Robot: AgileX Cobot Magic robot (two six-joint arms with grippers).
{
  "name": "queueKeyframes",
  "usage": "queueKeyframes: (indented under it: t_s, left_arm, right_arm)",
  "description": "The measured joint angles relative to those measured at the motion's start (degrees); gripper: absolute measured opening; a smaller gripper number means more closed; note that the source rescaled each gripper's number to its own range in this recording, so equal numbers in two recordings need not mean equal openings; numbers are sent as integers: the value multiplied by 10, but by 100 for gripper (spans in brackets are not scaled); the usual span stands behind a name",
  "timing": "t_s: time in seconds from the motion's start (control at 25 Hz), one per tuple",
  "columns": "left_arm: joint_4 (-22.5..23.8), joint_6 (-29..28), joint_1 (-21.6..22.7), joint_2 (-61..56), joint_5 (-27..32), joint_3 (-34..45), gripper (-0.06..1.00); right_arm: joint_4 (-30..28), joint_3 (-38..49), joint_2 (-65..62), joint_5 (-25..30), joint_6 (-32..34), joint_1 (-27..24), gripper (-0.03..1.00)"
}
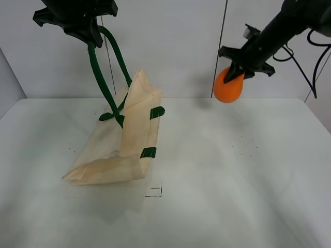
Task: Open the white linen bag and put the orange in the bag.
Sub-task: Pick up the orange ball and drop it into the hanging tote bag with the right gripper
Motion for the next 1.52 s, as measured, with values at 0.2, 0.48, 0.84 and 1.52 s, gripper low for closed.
queueKeyframes:
  t_s: [0.2,0.48,0.84,1.52]
  left_arm:
    - [1,0,0,-8,0,0,0]
    - [1,0,0,-8,0,0,0]
    - [1,0,0,-8,0,0,0]
    - [1,1,0,-8,0,0,0]
  right_arm:
    - [29,-24,0,-8,3,79,0]
    - [47,-24,3,-89,7,188,0]
    - [49,-24,72,-91,38,218,0]
    - [127,-23,167,-153,-4,263,0]
